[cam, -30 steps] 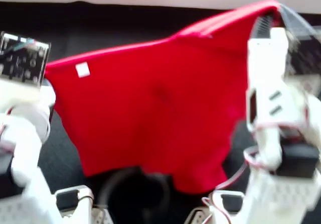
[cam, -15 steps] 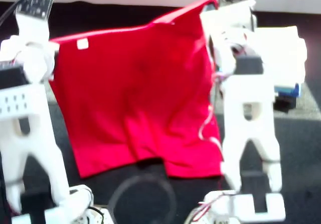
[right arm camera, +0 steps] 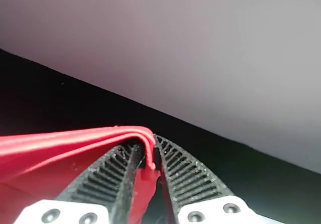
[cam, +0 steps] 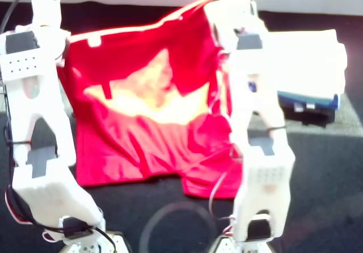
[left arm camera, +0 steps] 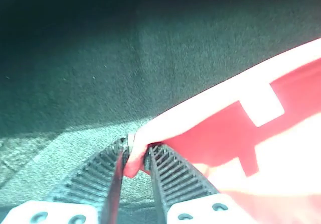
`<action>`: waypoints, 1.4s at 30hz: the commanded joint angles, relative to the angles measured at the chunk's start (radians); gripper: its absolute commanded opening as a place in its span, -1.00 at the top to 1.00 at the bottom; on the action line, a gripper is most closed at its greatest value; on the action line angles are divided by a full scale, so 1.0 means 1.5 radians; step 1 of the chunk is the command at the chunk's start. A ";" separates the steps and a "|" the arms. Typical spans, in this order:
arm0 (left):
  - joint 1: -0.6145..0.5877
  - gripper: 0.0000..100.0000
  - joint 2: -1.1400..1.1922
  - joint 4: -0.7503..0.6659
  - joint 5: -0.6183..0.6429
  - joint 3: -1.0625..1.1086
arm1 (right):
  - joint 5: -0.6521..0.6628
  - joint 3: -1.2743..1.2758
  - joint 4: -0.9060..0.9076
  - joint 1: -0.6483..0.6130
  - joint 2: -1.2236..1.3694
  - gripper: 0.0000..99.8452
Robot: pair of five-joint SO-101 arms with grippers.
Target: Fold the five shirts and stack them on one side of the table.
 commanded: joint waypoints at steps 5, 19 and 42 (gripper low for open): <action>-0.011 0.98 0.135 0.000 -0.006 -0.070 | 0.006 -0.165 -0.014 -0.029 0.199 0.99; -0.008 0.98 0.257 0.051 -0.006 -0.091 | 0.006 -0.329 0.083 -0.035 0.345 0.99; 0.034 0.98 0.160 0.389 -0.006 -0.285 | 0.005 -0.686 0.758 0.008 0.209 0.99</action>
